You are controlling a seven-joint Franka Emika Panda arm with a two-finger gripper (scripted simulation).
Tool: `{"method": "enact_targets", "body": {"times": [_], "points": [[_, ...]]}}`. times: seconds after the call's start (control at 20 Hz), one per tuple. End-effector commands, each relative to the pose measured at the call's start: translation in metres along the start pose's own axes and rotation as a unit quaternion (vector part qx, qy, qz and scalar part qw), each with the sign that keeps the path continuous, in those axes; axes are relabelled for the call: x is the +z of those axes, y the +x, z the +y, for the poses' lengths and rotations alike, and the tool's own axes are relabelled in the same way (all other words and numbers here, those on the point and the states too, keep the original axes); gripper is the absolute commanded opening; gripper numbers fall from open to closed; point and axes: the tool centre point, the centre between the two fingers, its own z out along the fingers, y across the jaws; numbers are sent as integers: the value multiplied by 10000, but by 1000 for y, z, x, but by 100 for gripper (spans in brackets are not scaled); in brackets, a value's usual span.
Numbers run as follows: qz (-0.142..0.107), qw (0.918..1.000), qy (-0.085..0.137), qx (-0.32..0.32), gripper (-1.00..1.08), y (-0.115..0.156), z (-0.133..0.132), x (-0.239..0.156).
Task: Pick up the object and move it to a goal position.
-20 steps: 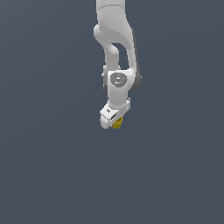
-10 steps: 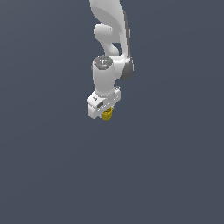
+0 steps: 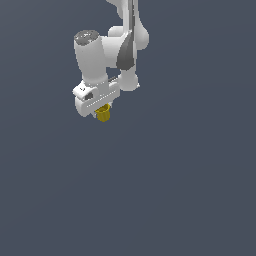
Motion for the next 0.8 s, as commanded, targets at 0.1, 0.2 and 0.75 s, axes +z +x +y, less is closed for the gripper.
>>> {"method": "enact_targets", "body": {"times": [0.1,0.2,0.75], "points": [[7,10000,1,-5,-100,-33,14,-33],[7,10000,1,-5,-100,-45,19,-45],[-6,10000,-3,-3,-100,-75,36,-76]]}}
